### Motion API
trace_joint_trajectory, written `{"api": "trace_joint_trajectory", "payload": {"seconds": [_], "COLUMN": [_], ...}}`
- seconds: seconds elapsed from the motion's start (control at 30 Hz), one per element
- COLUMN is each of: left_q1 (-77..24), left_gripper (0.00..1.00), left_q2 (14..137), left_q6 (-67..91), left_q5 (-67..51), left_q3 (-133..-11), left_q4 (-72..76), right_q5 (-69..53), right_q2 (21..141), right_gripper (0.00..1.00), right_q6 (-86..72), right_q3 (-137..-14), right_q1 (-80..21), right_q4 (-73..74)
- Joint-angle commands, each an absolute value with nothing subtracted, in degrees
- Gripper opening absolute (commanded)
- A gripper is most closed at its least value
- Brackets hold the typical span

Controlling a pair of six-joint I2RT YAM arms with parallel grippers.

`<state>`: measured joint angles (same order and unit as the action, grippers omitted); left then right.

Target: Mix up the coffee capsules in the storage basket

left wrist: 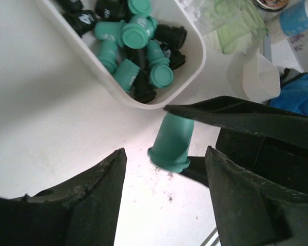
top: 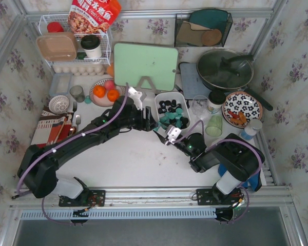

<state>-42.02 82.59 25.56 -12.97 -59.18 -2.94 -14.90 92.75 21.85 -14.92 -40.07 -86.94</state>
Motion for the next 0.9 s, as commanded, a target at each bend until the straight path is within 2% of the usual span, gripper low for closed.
{"api": "trace_joint_trajectory", "payload": {"seconds": [0.0, 0.07, 0.17, 0.27, 0.33, 0.47, 0.63, 0.87], "left_q1": [-40.89, -39.92, -37.58, -31.0, -24.2, -12.15, -3.42, 1.09], "left_gripper": [0.67, 0.72, 0.85, 0.89, 0.89, 0.88, 0.82, 0.77], "left_q2": [78.12, 75.3, 72.99, 74.45, 76.65, 85.7, 98.11, 111.74], "left_q6": [23.94, 22.61, 21.13, 21.28, 22.89, 24.29, 22.94, 18.64], "left_q5": [-5.8, 1.05, 15.05, 20.66, 18.92, 13.83, 11.62, 6.63], "left_q3": [-59.76, -59.85, -60.3, -60.51, -60.16, -61.36, -70.56, -85.51], "left_q4": [-6.95, -10.6, -17.4, -21.71, -22.69, -22.48, -26.18, -31.0], "right_q5": [-9.48, -6.15, -0.97, 2.1, 3.45, 4.63, 2.15, -0.86], "right_q2": [92.98, 93.31, 93.56, 93.29, 93.51, 94.04, 93.05, 91.95], "right_gripper": [0.37, 0.37, 0.37, 0.4, 0.45, 0.68, 0.9, 0.93], "right_q6": [22.21, 20.39, 15.15, 8.38, 4.83, 1.85, 2.54, 3.24], "right_q3": [-14.68, -14.41, -14.11, -15.59, -16.91, -18.95, -20.57, -20.58], "right_q1": [-39.79, -38.91, -36.64, -33.81, -32.53, -31.82, -31.64, -29.18], "right_q4": [-101.89, -101.73, -100.86, -93.45, -89.23, -82.32, -76.26, -74.06]}}
